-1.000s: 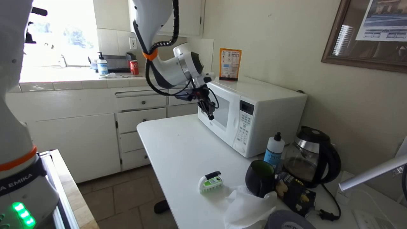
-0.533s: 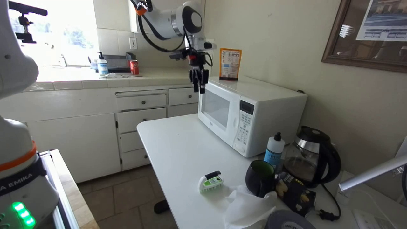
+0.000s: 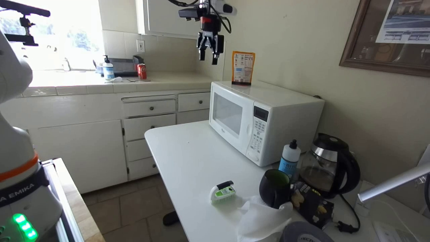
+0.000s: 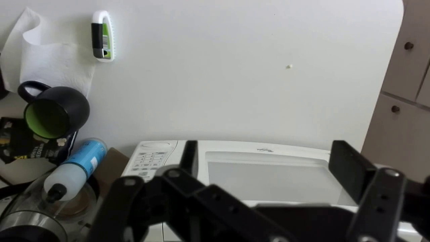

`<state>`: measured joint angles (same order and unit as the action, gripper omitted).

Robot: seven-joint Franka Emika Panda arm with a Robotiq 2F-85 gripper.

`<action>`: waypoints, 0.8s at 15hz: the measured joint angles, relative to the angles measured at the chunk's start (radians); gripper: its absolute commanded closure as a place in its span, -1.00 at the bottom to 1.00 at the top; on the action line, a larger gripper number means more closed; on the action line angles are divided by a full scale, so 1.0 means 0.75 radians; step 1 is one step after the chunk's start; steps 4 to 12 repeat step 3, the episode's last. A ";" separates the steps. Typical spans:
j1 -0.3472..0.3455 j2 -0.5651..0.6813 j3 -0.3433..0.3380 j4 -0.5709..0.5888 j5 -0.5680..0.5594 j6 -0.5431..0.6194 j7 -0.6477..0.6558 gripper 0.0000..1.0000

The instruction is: Close the open microwave door

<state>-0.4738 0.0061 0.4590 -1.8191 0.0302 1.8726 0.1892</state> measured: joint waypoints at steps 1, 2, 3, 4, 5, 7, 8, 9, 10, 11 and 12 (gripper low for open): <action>0.042 0.005 -0.038 0.000 -0.001 0.000 0.001 -1.00; 0.062 0.017 -0.052 0.000 -0.001 0.000 0.002 -1.00; 0.072 0.028 -0.056 0.000 -0.002 0.000 0.004 -1.00; 0.072 0.028 -0.056 0.000 -0.002 0.000 0.004 -1.00; 0.072 0.028 -0.056 0.000 -0.002 0.000 0.004 -1.00; 0.072 0.028 -0.056 0.000 -0.002 0.000 0.004 -1.00; 0.072 0.028 -0.056 0.000 -0.002 0.000 0.004 -1.00; 0.072 0.028 -0.056 0.000 -0.002 0.000 0.004 -1.00; 0.072 0.028 -0.056 0.000 -0.002 0.000 0.004 -1.00; 0.072 0.028 -0.056 0.000 -0.002 0.000 0.004 -1.00; 0.072 0.028 -0.056 0.000 -0.002 0.000 0.004 -1.00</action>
